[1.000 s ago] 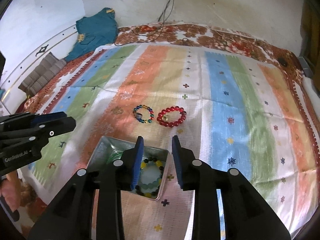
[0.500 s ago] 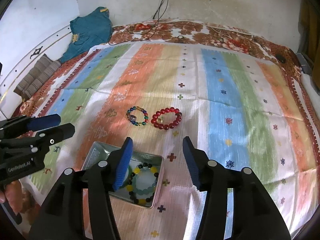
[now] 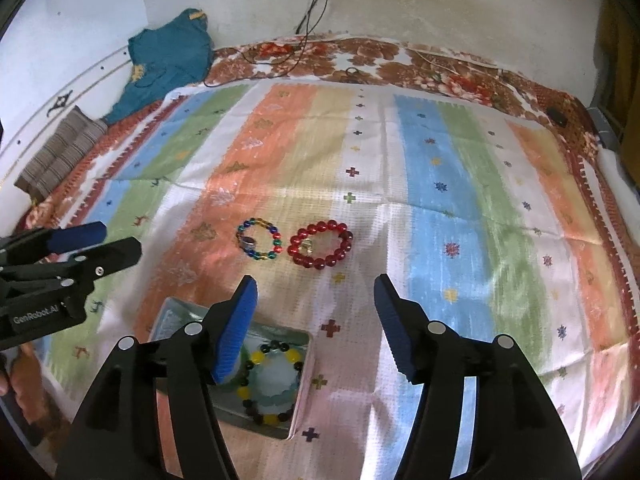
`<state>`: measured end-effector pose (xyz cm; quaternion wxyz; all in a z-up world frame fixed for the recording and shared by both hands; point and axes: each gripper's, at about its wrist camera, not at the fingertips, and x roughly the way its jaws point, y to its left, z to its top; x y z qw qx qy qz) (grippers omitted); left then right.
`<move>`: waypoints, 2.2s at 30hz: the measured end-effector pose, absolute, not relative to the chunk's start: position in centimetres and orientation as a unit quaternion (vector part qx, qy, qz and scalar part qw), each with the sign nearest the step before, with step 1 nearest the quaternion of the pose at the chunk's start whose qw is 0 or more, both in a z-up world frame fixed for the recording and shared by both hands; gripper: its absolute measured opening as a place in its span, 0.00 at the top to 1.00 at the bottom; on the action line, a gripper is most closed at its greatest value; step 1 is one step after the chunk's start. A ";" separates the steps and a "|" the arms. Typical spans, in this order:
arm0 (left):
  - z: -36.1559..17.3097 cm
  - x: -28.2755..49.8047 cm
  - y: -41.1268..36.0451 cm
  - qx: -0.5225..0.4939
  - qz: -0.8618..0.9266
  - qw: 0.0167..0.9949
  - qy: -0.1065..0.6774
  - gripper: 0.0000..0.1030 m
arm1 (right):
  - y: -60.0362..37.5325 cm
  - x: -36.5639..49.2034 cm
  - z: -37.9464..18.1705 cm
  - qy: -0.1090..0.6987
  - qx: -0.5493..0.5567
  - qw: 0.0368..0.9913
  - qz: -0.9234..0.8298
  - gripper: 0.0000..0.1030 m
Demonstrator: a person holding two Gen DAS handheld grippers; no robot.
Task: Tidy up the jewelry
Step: 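Move the left tool to the multicolour bracelet while the right tool nears the red bracelet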
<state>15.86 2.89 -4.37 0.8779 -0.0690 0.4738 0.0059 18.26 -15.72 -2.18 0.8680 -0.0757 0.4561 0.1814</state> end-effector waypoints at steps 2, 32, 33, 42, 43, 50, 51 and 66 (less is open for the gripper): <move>-4.6 16.3 3.2 -0.068 0.011 0.878 0.474 0.39 | -15.6 18.6 -2.3 0.459 -0.075 0.867 0.180 0.41; -9.7 23.3 5.0 -0.068 0.007 0.865 0.497 0.35 | -15.1 24.9 -7.2 0.499 -0.069 0.849 0.158 0.31; -9.9 23.6 5.0 -0.067 0.008 0.864 0.498 0.35 | -15.0 25.1 -7.4 0.501 -0.070 0.848 0.158 0.31; -11.5 25.5 5.8 -0.084 0.002 0.850 0.520 0.34 | -14.3 26.1 -8.5 0.505 -0.073 0.844 0.163 0.31; -11.7 25.6 5.7 -0.083 0.003 0.850 0.521 0.34 | -14.3 26.2 -8.7 0.506 -0.075 0.844 0.162 0.31; -13.1 26.8 5.4 -0.064 0.004 0.845 0.531 0.34 | -14.8 27.4 -10.0 0.518 -0.067 0.839 0.150 0.31; -13.2 27.0 5.5 -0.065 0.004 0.844 0.532 0.34 | -14.7 27.5 -10.1 0.517 -0.068 0.840 0.147 0.31; -15.8 29.1 5.4 -0.057 -0.004 0.836 0.546 0.34 | -14.1 29.3 -12.4 0.536 -0.071 0.828 0.152 0.31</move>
